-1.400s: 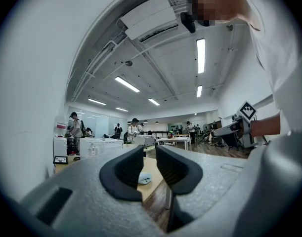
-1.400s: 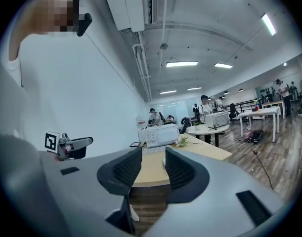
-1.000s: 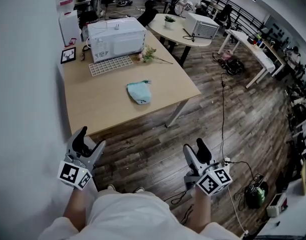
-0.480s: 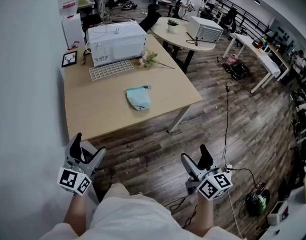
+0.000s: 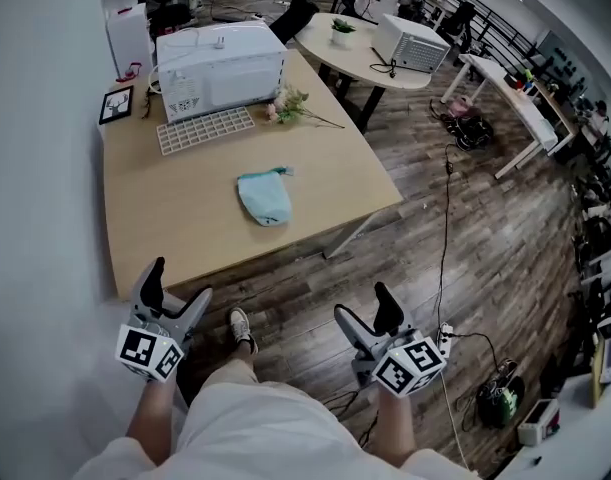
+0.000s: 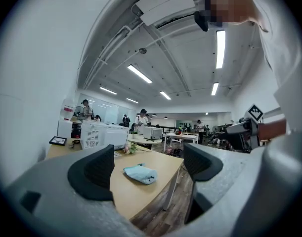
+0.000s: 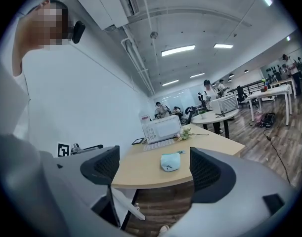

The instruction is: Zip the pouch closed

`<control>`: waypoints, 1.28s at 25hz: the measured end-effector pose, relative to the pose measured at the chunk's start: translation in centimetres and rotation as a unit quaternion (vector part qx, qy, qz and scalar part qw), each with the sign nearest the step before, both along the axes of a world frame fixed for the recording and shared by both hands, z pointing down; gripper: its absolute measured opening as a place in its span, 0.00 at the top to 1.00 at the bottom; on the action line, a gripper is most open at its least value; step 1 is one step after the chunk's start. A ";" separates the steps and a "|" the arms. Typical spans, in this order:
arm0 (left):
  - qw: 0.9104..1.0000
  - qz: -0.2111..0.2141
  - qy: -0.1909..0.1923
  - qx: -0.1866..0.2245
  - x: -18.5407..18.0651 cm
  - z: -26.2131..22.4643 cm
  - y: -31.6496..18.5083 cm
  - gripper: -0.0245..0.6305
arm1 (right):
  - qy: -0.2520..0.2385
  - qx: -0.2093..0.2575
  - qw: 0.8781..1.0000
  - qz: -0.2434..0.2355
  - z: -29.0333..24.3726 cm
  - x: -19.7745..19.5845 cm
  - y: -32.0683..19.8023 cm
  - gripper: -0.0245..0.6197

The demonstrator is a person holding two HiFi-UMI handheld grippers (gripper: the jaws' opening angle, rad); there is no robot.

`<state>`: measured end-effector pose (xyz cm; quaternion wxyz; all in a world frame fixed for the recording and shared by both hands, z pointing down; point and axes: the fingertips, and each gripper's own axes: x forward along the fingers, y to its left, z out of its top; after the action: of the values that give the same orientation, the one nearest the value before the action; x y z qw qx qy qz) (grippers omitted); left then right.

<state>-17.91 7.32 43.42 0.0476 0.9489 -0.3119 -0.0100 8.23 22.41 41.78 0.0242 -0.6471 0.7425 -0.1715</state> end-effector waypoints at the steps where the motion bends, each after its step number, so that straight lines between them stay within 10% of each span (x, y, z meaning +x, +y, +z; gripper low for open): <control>1: 1.000 0.005 0.001 0.000 1.0 0.1 -1.4 0.30 | 0.002 -0.003 1.000 -0.001 0.1 0.4 -1.4 0.30; 15: 0.999 0.043 0.022 -0.021 9.2 1.0 -20.6 0.30 | 0.052 -0.039 0.998 -0.018 -1.4 4.3 -20.9 0.31; 32: 0.999 -0.028 -0.014 -0.043 14.1 1.6 -26.0 0.30 | 0.046 -0.111 0.986 -0.120 8.1 10.6 -33.8 0.36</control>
<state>-3.86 -18.67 44.99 0.0839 0.9367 -0.3395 0.0158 18.87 -11.44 49.87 -0.1028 -0.5596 0.7912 -0.2244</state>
